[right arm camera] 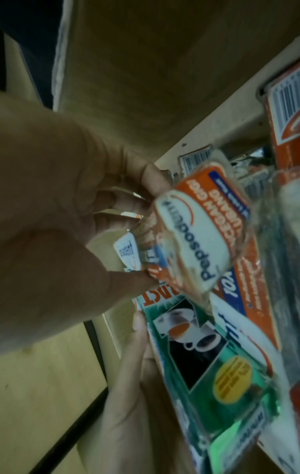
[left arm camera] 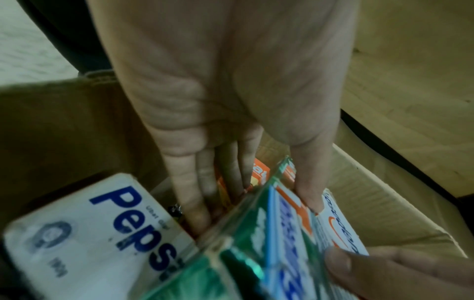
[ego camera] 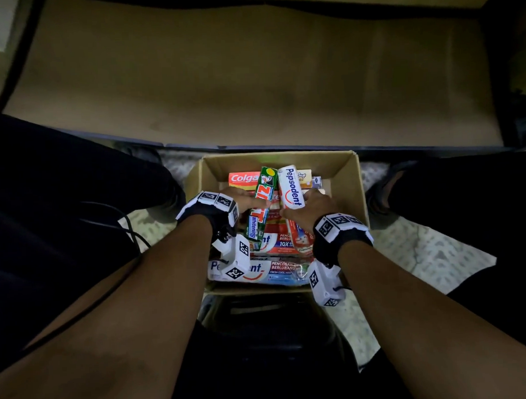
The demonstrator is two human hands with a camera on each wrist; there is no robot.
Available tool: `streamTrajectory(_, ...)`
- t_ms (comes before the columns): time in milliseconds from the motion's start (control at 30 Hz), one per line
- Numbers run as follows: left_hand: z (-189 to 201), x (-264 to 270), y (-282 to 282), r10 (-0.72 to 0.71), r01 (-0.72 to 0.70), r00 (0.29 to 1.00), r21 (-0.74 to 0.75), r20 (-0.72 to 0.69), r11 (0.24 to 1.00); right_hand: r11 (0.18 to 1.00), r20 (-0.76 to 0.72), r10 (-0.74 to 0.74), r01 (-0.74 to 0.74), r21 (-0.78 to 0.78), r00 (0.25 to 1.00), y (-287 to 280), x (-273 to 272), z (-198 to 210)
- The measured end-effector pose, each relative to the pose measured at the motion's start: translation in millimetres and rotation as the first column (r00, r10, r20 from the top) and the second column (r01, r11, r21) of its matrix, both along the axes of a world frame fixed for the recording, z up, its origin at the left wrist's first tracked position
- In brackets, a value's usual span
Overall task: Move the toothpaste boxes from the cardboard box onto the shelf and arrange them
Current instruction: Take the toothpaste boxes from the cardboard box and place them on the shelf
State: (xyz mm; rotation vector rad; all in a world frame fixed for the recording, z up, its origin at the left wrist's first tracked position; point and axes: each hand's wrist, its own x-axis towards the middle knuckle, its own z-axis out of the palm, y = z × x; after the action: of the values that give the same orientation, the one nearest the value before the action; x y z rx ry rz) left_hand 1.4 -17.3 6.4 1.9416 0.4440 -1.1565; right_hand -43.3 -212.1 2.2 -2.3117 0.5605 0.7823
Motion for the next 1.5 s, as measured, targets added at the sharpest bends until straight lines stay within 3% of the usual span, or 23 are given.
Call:
streamTrajectory(400,12,-13,-3,0.062,-0.062,0.998,-0.066,-0.002,0.996,0.998,0.031,-0.047,0.046,0.034,0.998,-3,0,-3)
streamTrajectory(533,11,-14,-1,0.026,-0.023,0.997,-0.036,0.071,0.999,0.989,0.002,-0.118,0.117,0.093,0.993,-7,0,3)
streamTrajectory(833,56,-34,-1,0.078,-0.064,0.969,-0.067,0.234,0.996,0.953,0.08,-0.231,0.209,0.22,0.97,-14,-13,44)
streamTrajectory(1100,118,-47,-15,0.097,-0.058,0.88,-0.098,0.464,0.994,0.992,0.264,-0.056,0.023,0.126,0.963,-22,-21,132)
streamTrajectory(1233,156,-46,-19,0.116,-0.05,0.796,-0.126,0.594,0.991,0.991,0.372,-0.06,0.011,0.132,0.926,-25,-26,180)
streamTrajectory(1500,269,-36,-24,0.163,0.011,0.624,-0.217,0.764,0.976,0.99,0.564,-0.081,0.003,0.138,0.822,-29,-19,288)
